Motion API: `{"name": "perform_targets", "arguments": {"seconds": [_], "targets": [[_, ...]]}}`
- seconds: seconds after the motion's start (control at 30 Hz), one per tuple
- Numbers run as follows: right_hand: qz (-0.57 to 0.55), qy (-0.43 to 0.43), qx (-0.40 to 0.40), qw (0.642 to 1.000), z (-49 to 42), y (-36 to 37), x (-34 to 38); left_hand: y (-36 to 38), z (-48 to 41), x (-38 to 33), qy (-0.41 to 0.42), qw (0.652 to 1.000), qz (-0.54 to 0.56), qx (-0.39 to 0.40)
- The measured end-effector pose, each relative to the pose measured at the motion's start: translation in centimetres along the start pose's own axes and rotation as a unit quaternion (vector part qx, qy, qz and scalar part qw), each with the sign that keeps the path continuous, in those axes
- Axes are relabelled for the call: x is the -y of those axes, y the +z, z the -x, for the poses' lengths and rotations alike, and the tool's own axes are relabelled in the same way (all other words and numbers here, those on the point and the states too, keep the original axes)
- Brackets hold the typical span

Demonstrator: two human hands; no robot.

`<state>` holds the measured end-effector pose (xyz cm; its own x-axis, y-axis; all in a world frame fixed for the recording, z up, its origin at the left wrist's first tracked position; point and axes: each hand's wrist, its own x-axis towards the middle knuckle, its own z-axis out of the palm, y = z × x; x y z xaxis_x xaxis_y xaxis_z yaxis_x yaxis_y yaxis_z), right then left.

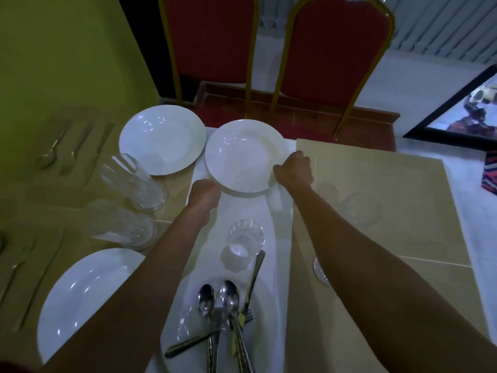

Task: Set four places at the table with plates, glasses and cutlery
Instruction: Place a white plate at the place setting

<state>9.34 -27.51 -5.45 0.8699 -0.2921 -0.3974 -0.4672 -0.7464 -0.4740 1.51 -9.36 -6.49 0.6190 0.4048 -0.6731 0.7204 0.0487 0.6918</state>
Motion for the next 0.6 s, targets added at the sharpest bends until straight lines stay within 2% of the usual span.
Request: {"name": "perform_targets", "arguments": {"seconds": [0.27,0.43,0.6], "targets": [[-0.034,0.054,-0.016,0.998,-1.5,1.7,0.3,1.4,-1.7,-0.9,-0.034,0.995,0.090,0.012],[-0.131,0.085,0.044,0.987,-1.9,0.5,0.0,1.5,-1.8,-1.2,-0.046,0.988,0.142,0.043],[-0.119,0.061,0.059,0.989,-1.4,-2.2,1.2,0.9,-0.8,-1.9,-0.088,0.977,0.169,0.098]]}}
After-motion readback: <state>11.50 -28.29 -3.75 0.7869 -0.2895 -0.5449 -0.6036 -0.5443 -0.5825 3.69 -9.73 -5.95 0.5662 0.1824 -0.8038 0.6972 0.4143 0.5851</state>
